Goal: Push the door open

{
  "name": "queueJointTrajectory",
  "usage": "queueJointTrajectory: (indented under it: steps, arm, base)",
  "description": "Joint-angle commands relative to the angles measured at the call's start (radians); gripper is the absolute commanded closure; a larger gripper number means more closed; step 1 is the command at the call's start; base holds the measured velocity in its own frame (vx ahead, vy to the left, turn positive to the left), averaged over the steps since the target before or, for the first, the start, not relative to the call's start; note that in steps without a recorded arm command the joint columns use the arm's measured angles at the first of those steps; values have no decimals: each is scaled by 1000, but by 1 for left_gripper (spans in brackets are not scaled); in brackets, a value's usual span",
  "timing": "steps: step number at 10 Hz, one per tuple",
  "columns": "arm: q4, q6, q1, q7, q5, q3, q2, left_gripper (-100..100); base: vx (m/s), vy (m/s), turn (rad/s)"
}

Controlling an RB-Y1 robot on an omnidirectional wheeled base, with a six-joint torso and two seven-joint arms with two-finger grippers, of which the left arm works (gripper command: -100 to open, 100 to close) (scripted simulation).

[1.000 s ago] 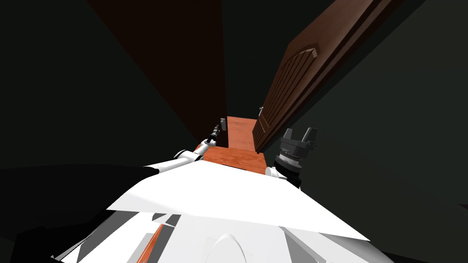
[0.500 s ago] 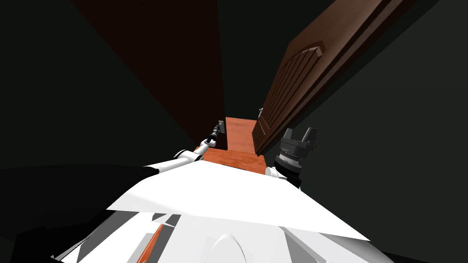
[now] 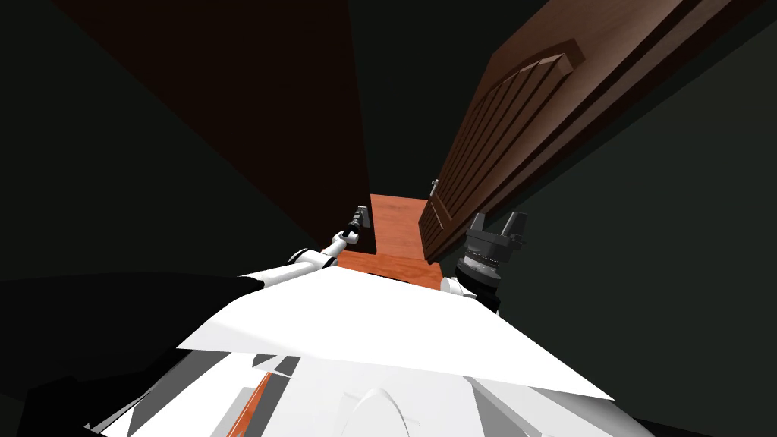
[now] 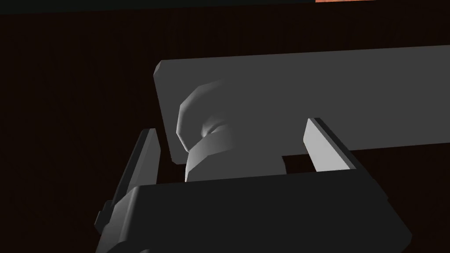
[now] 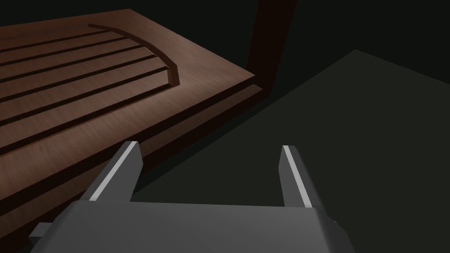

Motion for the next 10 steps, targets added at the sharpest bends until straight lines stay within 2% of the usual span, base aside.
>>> queueJointTrajectory:
  steps: [1,6,10]
  arm:
    - [0,0,0,0,0,0,0,100]
    - [0,0,0,0,0,0,0,100]
    - [7,-1,-2,-13,8,26,6,100]
  base:
    - [-5,0,8]
    - [-13,-2,-4]
    - [163,-13,29]
